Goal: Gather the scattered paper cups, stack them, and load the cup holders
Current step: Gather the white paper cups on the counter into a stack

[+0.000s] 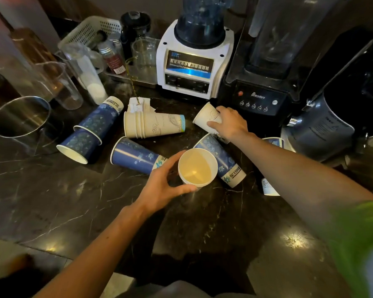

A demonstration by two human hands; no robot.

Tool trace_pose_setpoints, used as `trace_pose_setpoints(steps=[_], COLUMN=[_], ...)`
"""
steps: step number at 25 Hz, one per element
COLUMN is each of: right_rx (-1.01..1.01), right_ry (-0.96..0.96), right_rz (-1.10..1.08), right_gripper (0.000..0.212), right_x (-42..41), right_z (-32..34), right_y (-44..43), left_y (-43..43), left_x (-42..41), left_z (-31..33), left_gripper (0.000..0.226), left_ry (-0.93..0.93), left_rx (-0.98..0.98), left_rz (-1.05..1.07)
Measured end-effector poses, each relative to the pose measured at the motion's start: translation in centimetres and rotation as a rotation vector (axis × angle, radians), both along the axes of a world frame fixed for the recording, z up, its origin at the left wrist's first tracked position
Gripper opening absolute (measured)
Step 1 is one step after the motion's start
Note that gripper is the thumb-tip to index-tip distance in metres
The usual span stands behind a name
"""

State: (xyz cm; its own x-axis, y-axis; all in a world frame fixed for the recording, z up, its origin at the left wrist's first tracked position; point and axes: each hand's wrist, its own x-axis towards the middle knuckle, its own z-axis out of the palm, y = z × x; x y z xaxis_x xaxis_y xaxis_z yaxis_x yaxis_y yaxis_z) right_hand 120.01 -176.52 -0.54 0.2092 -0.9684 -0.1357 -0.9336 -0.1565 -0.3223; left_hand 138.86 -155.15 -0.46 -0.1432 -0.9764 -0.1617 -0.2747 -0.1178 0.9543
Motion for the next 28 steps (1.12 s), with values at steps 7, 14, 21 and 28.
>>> trace_pose_setpoints(steps=[7,14,21,28], right_rx=[-0.225,-0.069,0.087,0.118], right_ry=[-0.551,-1.019,-0.910,-0.665], right_rz=[-0.055,0.038,0.112,0.157], right_gripper=[0.073,0.054,0.057,0.062], right_x=[-3.3,-3.1,-1.7,-2.1], right_z=[7.6,12.5,7.6,4.7], right_y=[6.8,16.7,19.6,20.0], left_y=[0.3,0.1,0.4,1.1], left_x=[0.0,-0.2,0.6,1.1], left_z=[0.6,0.8,1.3,1.4], left_gripper=[0.088,0.089,0.084,0.096], left_ry=[-0.033,-0.078,-0.070,-0.003], left_rx=[-0.037,-0.117,-0.142,-0.168], left_rz=[-0.022,-0.012,-0.011,0.024])
